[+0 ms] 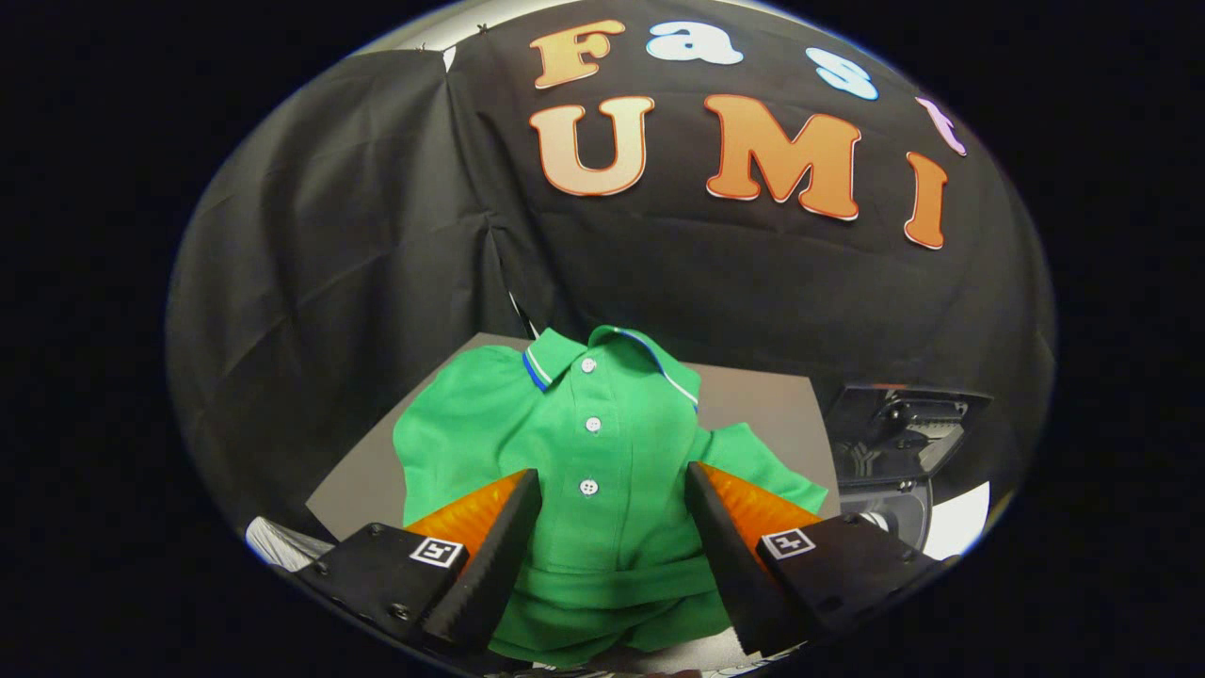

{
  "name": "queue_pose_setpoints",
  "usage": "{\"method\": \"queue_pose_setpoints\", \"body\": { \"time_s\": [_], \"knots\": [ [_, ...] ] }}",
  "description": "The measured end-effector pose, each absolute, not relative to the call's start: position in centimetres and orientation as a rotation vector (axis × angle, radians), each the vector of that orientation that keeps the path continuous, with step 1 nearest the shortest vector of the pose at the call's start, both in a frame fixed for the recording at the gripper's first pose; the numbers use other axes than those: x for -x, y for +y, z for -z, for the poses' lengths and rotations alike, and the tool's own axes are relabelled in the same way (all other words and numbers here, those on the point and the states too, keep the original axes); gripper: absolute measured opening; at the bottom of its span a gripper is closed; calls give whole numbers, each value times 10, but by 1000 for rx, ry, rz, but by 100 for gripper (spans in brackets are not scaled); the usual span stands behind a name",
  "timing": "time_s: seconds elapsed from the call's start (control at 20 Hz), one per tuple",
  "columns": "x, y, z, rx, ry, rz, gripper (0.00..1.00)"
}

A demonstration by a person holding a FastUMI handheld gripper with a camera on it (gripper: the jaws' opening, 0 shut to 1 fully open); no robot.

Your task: Put the clothes into the washing machine and then close the washing machine lid.

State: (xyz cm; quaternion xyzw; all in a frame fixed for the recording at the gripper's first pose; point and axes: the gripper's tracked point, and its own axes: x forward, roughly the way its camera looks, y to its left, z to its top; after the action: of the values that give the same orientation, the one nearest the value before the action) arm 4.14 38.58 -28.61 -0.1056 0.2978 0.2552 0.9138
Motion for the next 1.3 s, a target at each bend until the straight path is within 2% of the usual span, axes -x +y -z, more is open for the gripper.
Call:
{"method": "queue_pose_setpoints", "body": {
  "time_s": [0.3,0.55,0.6,0.65,0.8,0.95,1.0,1.05,1.15,1.2,1.25,1.3],
  "knots": [
    [-44,387,299,246,633,-539,100],
    [-44,385,303,257,569,-555,98],
    [-44,385,302,254,555,-558,90],
    [-43,386,304,254,543,-577,88],
    [-40,385,305,274,507,-622,67],
    [-38,381,304,261,501,-624,41],
    [-37,383,303,258,502,-622,40],
    [-35,382,303,268,510,-624,33],
    [-32,380,300,278,524,-630,33],
    [-29,378,299,279,533,-634,26],
    [-29,377,298,278,540,-639,26],
    [-26,374,297,266,549,-642,22]
  ]
}}
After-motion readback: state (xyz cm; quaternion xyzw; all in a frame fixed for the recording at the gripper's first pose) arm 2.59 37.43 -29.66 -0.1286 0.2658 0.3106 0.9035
